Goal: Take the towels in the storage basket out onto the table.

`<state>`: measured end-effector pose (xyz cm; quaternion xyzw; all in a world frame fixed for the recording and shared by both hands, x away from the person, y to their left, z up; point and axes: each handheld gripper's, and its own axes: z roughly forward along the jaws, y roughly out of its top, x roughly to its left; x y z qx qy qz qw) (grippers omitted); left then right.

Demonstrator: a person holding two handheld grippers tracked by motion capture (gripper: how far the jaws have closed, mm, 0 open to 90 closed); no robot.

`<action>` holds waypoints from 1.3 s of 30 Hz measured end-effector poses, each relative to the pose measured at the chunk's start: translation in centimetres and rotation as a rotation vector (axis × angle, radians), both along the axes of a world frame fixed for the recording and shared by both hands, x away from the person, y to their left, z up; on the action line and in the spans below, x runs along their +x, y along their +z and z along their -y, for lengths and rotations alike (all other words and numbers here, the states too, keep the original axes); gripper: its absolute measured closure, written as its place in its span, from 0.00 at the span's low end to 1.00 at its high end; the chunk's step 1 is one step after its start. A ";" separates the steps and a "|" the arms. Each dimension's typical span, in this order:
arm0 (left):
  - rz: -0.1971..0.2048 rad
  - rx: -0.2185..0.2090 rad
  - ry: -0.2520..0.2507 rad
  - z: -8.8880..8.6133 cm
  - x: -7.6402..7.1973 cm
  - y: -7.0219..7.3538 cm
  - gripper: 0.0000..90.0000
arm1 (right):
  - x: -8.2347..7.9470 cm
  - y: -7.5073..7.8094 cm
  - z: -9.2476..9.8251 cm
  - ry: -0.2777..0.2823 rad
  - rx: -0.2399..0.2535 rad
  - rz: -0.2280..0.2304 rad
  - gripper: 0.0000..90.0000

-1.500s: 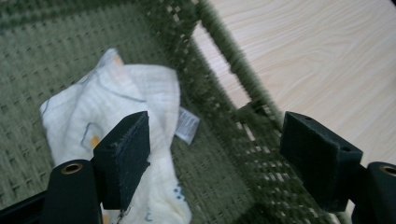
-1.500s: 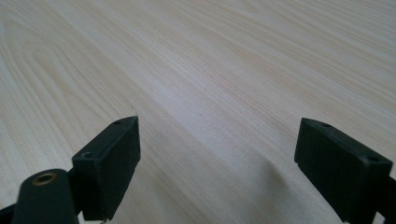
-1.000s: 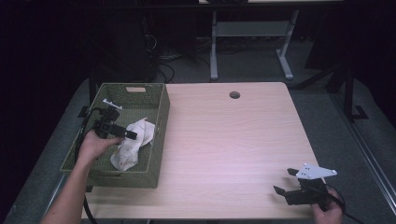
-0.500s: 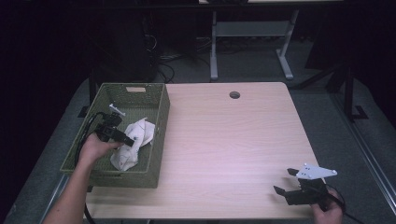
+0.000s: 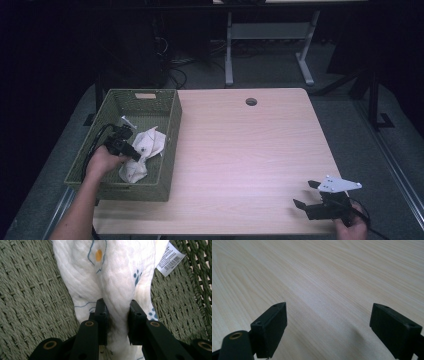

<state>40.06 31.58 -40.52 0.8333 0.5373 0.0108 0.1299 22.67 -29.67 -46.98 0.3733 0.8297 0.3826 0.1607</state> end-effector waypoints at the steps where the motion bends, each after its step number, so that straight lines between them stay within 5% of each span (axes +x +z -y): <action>1: -0.001 0.003 -0.001 0.0 0.0 0.0 0.82 | -0.1 0.0 0.0 -0.004 0.003 -0.003 0.16; 7: 0.003 -0.001 0.006 -0.1 0.1 0.0 0.83 | -0.1 0.1 0.1 -0.004 0.007 0.004 0.16; 19: 0.045 -0.092 0.061 -1.5 -0.4 1.0 0.84 | -0.1 0.0 0.2 -0.014 0.015 0.000 0.16; 39: 0.091 -0.164 0.085 -2.4 -1.0 2.1 0.84 | -0.1 0.0 0.4 -0.028 0.019 0.002 0.16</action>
